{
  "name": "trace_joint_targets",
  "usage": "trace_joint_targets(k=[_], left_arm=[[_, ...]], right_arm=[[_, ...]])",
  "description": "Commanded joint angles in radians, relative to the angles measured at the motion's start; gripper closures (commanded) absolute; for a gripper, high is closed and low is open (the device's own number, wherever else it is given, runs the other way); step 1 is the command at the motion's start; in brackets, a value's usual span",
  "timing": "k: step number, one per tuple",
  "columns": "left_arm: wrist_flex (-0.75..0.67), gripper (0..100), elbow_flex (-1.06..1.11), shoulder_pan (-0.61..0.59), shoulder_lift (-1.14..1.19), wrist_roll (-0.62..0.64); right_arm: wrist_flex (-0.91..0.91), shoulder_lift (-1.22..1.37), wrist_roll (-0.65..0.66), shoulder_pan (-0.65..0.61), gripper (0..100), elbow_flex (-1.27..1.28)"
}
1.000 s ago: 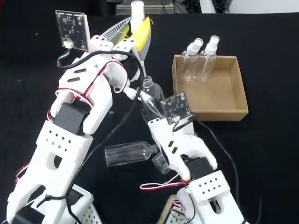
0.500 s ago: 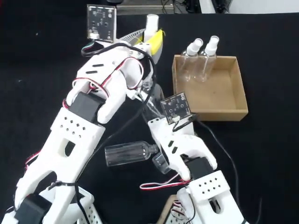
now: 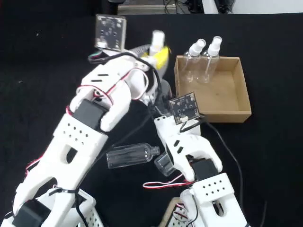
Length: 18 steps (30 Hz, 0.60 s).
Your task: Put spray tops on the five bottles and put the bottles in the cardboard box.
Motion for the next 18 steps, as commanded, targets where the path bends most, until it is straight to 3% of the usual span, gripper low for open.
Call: trace_joint_targets(k=[1, 5, 13, 18], left_arm=[[0.005, 73, 0.019, 0.038, -0.038, -0.008], [0.006, 75, 0.031, 0.022, -0.107, -0.014], [0.031, 75, 0.111, -0.153, -0.265, -0.015], [-0.189, 75, 0.208, -0.206, -0.18, -0.012]], right_arm=[[-0.031, -0.041, -0.006, 0.026, 98.7, -0.015], [-0.031, -0.041, -0.006, 0.026, 98.7, -0.01], [-0.031, -0.041, -0.006, 0.026, 98.7, -0.008], [-0.031, -0.041, -0.006, 0.025, 98.7, -0.008]])
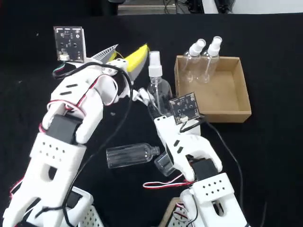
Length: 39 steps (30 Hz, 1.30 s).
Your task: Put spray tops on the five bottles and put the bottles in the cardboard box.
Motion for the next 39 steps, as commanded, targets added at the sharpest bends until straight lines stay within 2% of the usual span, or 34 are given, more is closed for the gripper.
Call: trace_joint_targets(k=[1, 9, 18, 23, 29, 34, 36, 39], left_arm=[[-0.203, 75, 0.028, -0.044, 0.071, -0.008], [-0.239, 75, -0.084, -0.004, 0.164, -0.012], [-0.232, 75, -0.105, -0.007, 0.319, -0.014], [-0.072, 75, -0.101, -0.002, 0.247, -0.014], [0.023, 75, -0.094, -0.005, 0.114, -0.025], [-0.066, 75, -0.125, 0.001, 0.091, -0.098], [-0.121, 75, -0.142, 0.018, 0.127, -0.097], [-0.132, 75, -0.211, 0.051, 0.222, -0.098]], right_arm=[[-0.031, -0.041, -0.005, 0.023, 98.7, -0.008], [-0.031, -0.041, -0.005, 0.02, 98.7, -0.008], [-0.031, -0.041, -0.003, 0.02, 98.7, -0.008], [-0.031, -0.041, -0.002, 0.02, 98.7, -0.008], [-0.031, -0.041, 0.0, 0.02, 98.7, -0.01], [-0.031, -0.041, 0.0, 0.02, 98.7, -0.01], [-0.031, -0.041, 0.0, 0.02, 98.7, -0.01], [-0.031, -0.041, 0.002, 0.02, 98.7, -0.01]])
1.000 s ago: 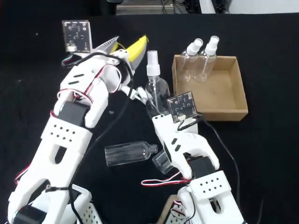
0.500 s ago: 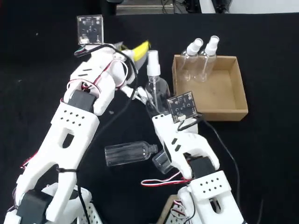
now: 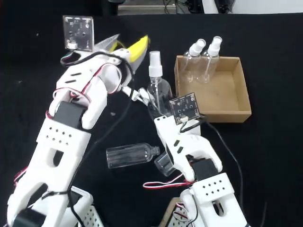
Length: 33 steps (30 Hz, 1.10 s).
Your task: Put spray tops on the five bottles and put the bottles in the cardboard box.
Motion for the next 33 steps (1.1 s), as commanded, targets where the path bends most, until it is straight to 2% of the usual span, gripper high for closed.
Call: trace_joint_targets(k=[1, 5, 10, 16, 28, 33], left_arm=[[-0.044, 75, -0.151, 0.067, 0.112, -0.014], [-0.04, 75, -0.196, 0.059, 0.222, -0.014], [0.107, 75, -0.223, 0.041, 0.232, -0.014], [0.186, 75, -0.226, 0.045, 0.224, -0.009], [0.19, 75, -0.225, 0.045, 0.049, -0.015], [0.201, 75, -0.196, -0.065, 0.012, -0.015]], right_arm=[[-0.029, -0.041, 0.002, 0.02, 98.7, -0.01], [-0.029, -0.041, 0.002, 0.02, 98.7, -0.01], [-0.029, -0.041, 0.003, 0.02, 98.7, -0.01], [-0.029, -0.041, 0.003, 0.02, 98.7, -0.01], [-0.031, -0.041, 0.003, 0.025, 98.7, -0.008], [-0.023, -0.041, 0.003, 0.026, 98.7, -0.007]])
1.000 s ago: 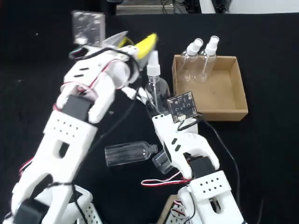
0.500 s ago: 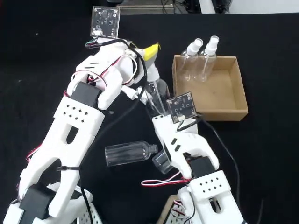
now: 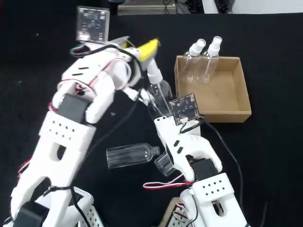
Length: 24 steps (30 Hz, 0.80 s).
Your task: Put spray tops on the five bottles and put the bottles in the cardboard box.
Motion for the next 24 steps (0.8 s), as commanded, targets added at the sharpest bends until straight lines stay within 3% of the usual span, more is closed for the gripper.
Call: trace_joint_targets(k=[1, 6, 10, 14, 18, 21, 24], left_arm=[[0.006, 75, 0.001, -0.117, -0.061, -0.008], [-0.003, 75, 0.228, -0.274, -0.068, -0.009], [-0.038, 75, 0.453, -0.312, -0.068, -0.017], [-0.304, 75, 0.7, -0.295, -0.068, -0.094], [-0.582, 75, 0.912, -0.278, -0.069, -0.109], [-0.717, 75, 1.003, -0.274, -0.068, -0.08], [-0.784, 75, 1.05, -0.271, -0.068, -0.011]], right_arm=[[-0.02, -0.041, 0.0, 0.028, 98.7, -0.013], [-0.012, -0.041, -0.006, 0.135, 98.7, -0.016], [-0.014, -0.041, 0.0, 0.285, 98.7, -0.041], [-0.008, -0.039, 0.002, 0.417, 98.5, -0.064], [0.015, -0.036, 0.071, 0.658, 98.4, -0.102], [-0.009, -0.033, 0.138, 0.864, 98.5, -0.11], [-0.146, -0.021, 0.17, 1.043, 98.6, -0.085]])
